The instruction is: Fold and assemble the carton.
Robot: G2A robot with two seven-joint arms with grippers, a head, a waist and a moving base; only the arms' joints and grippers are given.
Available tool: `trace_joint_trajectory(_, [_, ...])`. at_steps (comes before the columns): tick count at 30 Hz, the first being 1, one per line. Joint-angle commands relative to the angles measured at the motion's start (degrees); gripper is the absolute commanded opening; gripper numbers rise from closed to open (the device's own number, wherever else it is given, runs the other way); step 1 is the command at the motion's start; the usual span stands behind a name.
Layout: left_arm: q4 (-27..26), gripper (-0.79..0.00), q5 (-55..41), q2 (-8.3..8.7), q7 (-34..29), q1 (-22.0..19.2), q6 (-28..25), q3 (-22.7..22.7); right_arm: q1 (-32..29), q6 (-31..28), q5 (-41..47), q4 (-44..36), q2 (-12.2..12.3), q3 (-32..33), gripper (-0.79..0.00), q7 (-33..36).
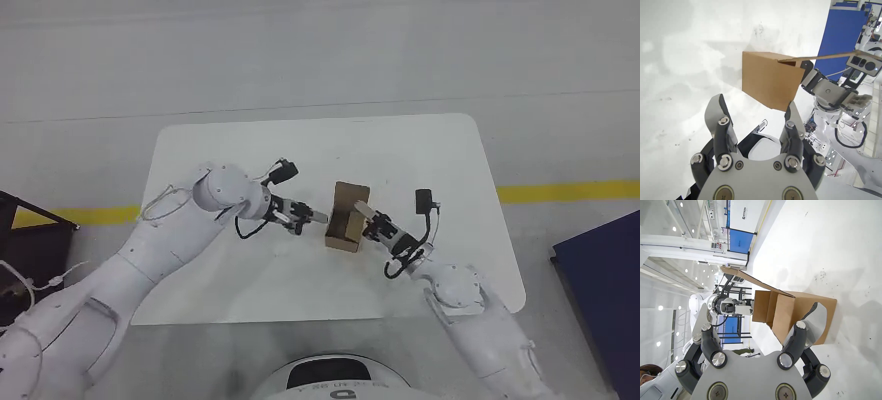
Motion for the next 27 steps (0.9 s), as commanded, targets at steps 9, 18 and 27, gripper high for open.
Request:
trace_joint_trajectory(9, [10.67, -0.142, -1.75, -6.68, -3.56, -4.77, -2.34, 5.49, -0.47, 2.84, -0.83, -0.63, 0.12, -0.05, 0.0, 0.94])
trace_joint_trajectory(18, [15.98, -0.514, -0.56, -10.99, -5.79, -7.4, -4.97, 7.91, -0.74, 3.83, -1.41, -1.83, 0.08, -0.93, 0.0, 1.07])
trace_joint_trajectory(27, [17.52, -0.785, 1.59, -13.74, -7.69, -8.83, -4.94, 9.09, -1.44, 3.93, -2.03, -3.34, 0.19, -0.65, 0.0, 0.69])
